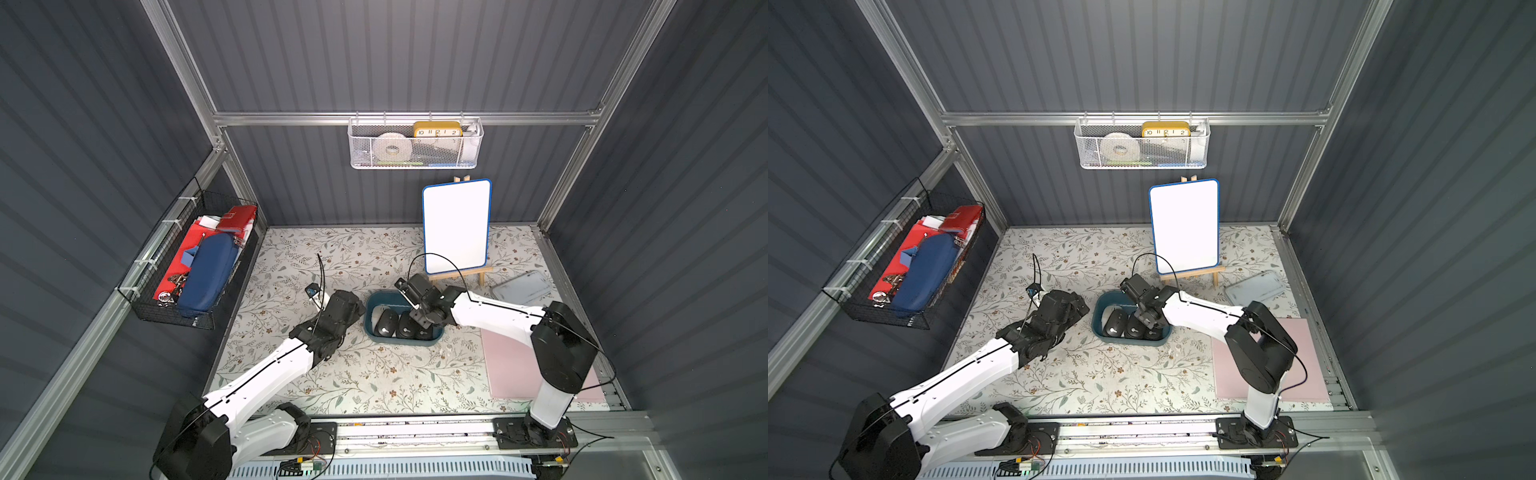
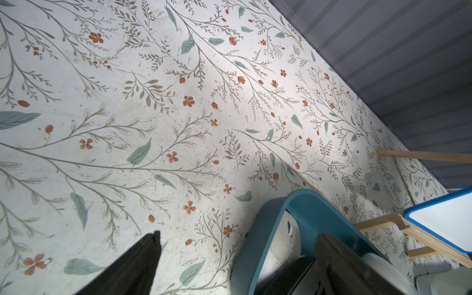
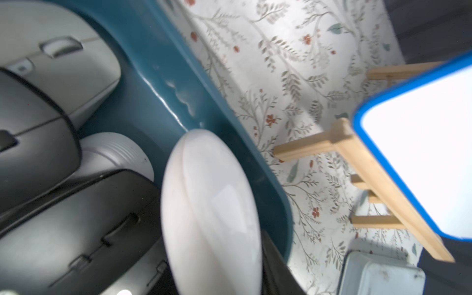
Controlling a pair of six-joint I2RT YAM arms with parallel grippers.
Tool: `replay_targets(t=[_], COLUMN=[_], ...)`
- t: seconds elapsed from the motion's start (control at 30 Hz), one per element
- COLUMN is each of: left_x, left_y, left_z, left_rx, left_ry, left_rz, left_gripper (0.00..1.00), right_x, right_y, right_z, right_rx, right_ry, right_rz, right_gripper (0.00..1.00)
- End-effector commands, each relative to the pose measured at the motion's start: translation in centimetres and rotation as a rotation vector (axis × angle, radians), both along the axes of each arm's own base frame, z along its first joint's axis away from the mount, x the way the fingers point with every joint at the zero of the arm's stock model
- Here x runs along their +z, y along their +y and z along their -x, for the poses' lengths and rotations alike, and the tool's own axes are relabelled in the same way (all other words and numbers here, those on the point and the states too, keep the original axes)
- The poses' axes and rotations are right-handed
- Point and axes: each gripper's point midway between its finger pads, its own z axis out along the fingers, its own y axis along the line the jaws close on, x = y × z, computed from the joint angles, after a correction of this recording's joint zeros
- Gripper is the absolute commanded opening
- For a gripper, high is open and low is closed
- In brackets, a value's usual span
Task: Take out the mouse from the storage box
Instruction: Pick up the mouse from the storage box, then place the mouse at the center of the board.
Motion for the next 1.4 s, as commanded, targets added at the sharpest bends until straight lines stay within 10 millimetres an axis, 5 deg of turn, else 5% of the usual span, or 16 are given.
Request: replay_targets(t=[0.0, 0.27, 0.47, 0.87, 1.37], left_x=[-0.4, -0.6, -0.6, -0.9, -0.3], left_y=[0.6, 0.5, 0.4, 0.1, 0.4], left_z=[0.5, 0.5, 0.4, 0.3, 0.7], left_rx=[0.013, 0.011, 0.006, -0.003, -0.001], left_ry=[0.010, 0.012, 0.011, 0.018, 0.015], left_rz=[-0.010, -0.005, -0.004, 0.003, -0.002], left_gripper=[0.99, 0.99, 0.99, 0.99, 0.99], right_x=[3.0, 7.2, 7.6, 3.4, -2.8], right_y=[-0.4, -3.7, -7.6, -14.0, -13.0], right_z=[0.1, 3.2, 6.1, 11.5, 14.0], right_rx=[-0.076, -0.232, -0.420, -0.753, -0.804], right_ry=[-0.067, -0.113, -0.132, -0.097, 0.004], right_rz=[-0.088, -0.213, -0.244, -0.110, -0.015], right_gripper=[0.23, 0.25, 0.24, 0.22, 0.22])
